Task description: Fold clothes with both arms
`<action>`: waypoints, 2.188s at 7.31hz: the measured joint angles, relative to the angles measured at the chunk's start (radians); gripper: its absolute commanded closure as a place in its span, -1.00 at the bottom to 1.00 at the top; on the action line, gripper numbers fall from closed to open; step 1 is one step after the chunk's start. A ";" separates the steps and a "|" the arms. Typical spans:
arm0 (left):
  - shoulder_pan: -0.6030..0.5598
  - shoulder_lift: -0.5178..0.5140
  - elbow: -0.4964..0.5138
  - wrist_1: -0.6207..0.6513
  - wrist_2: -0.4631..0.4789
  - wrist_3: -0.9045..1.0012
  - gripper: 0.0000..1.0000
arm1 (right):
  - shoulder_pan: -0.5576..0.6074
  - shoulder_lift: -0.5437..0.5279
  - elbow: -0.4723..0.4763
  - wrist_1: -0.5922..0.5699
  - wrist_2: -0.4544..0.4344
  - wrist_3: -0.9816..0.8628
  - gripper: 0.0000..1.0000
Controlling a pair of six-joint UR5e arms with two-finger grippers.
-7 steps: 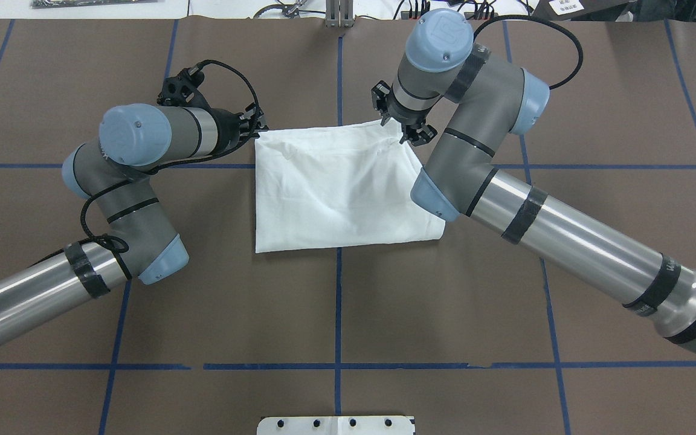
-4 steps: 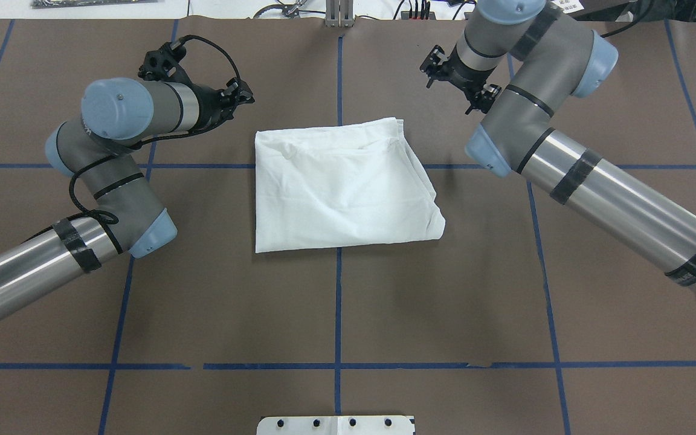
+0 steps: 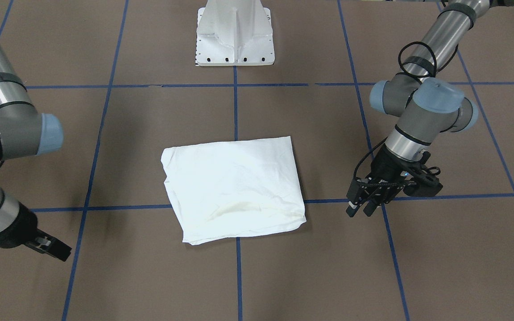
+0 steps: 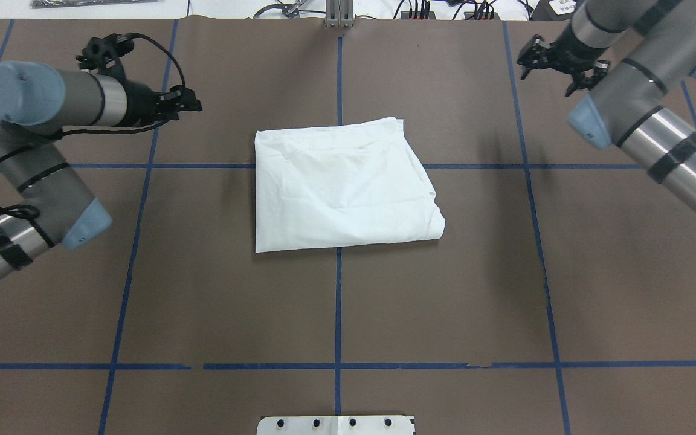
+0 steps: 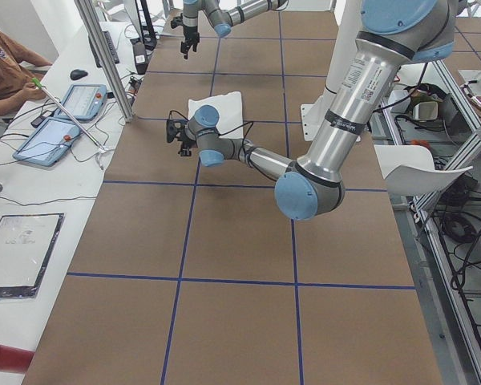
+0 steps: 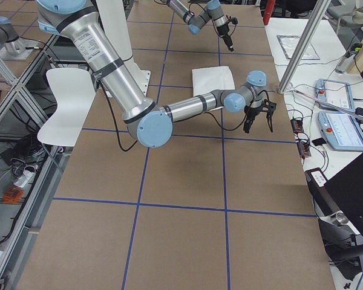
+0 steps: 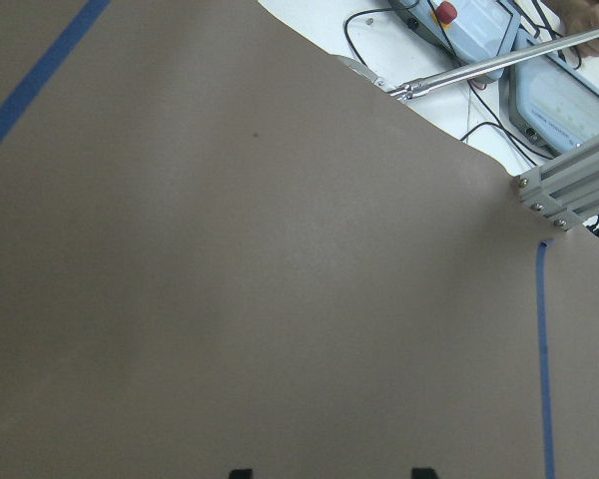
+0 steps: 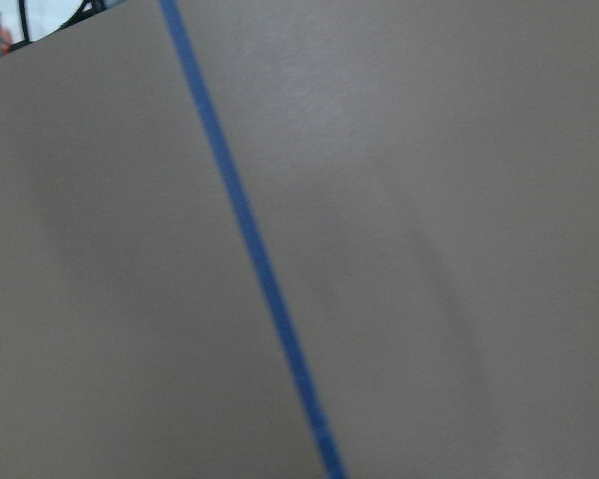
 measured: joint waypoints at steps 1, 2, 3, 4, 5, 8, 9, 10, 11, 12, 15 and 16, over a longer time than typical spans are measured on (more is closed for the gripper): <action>-0.055 0.082 -0.052 0.003 -0.074 0.152 -0.24 | 0.074 -0.070 0.024 -0.004 0.050 -0.159 -1.00; -0.121 0.156 -0.082 0.006 -0.145 0.314 -0.24 | 0.150 -0.142 0.043 -0.007 0.099 -0.324 -1.00; -0.195 0.219 -0.094 0.012 -0.209 0.481 -0.25 | 0.226 -0.210 0.053 -0.012 0.139 -0.491 -1.00; -0.272 0.268 -0.099 0.030 -0.275 0.635 -0.26 | 0.299 -0.271 0.057 -0.033 0.178 -0.661 -1.00; -0.362 0.307 -0.103 0.058 -0.360 0.771 -0.37 | 0.363 -0.323 0.067 -0.081 0.214 -0.824 -1.00; -0.578 0.385 -0.159 0.220 -0.505 1.062 -0.46 | 0.488 -0.405 0.151 -0.295 0.240 -1.133 -1.00; -0.616 0.410 -0.178 0.266 -0.505 1.138 -0.99 | 0.498 -0.422 0.187 -0.335 0.230 -1.159 -1.00; -0.649 0.429 -0.196 0.307 -0.475 1.196 -1.00 | 0.501 -0.438 0.224 -0.357 0.211 -1.168 -1.00; -0.673 0.440 -0.232 0.373 -0.427 1.245 -1.00 | 0.500 -0.446 0.254 -0.382 0.189 -1.170 -1.00; -0.686 0.443 -0.281 0.486 -0.402 1.276 -1.00 | 0.499 -0.447 0.269 -0.403 0.174 -1.168 -1.00; -0.694 0.469 -0.351 0.660 -0.405 1.296 -1.00 | 0.498 -0.465 0.280 -0.412 0.169 -1.158 -1.00; -0.694 0.479 -0.342 0.665 -0.426 1.291 -1.00 | 0.496 -0.484 0.287 -0.403 0.172 -1.157 -1.00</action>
